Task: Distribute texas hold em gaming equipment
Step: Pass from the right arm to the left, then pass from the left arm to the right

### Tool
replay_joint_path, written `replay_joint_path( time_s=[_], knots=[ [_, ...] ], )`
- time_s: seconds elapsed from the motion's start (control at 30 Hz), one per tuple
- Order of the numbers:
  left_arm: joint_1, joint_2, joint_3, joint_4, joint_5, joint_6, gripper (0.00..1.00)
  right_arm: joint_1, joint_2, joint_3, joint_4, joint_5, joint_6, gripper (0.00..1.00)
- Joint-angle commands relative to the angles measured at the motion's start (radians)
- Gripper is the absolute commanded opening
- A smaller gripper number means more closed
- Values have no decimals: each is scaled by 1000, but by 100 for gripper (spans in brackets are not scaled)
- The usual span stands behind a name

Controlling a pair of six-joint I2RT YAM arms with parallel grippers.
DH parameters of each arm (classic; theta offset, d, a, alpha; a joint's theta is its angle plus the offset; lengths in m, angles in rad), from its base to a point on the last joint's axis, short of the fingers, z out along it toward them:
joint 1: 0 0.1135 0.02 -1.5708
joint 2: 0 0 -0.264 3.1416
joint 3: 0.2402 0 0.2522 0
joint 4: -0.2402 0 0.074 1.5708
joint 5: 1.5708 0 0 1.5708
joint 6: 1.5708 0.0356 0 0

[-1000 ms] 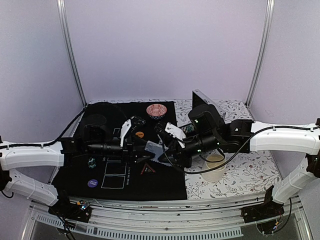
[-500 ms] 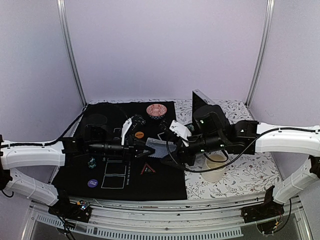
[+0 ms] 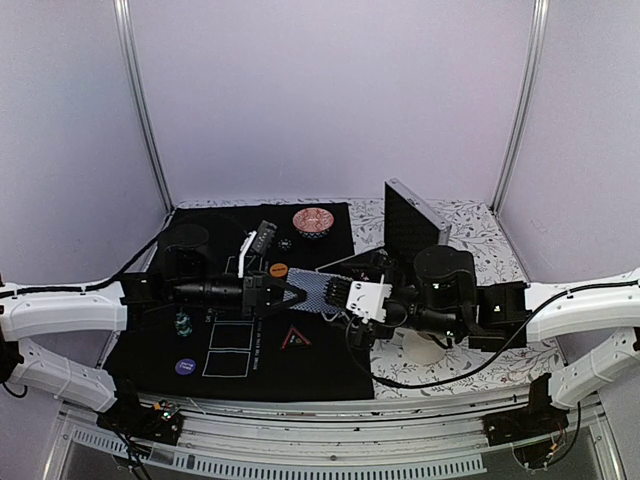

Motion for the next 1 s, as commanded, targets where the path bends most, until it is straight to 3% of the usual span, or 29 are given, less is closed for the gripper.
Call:
replay_joint_path(
  time_s=[0.0,0.47,0.63,0.8,0.9,0.97],
  knots=[
    [12,-12,6,32,32,-84,0,-2,59,43,118,50,-154,99],
    [40,-15,11,37,73,-97,0,-1,191,127,95,86,-208,96],
    [51,-13,9,40,82,-109,0,0,193,129,102,105,-208,80],
    [59,-4,6,47,91,-120,0,-1,187,128,111,121,-200,75],
    [63,1,9,49,98,-120,0,-1,189,128,114,132,-194,62],
    [63,5,10,55,105,-118,0,-1,189,129,116,135,-191,58]
  ],
)
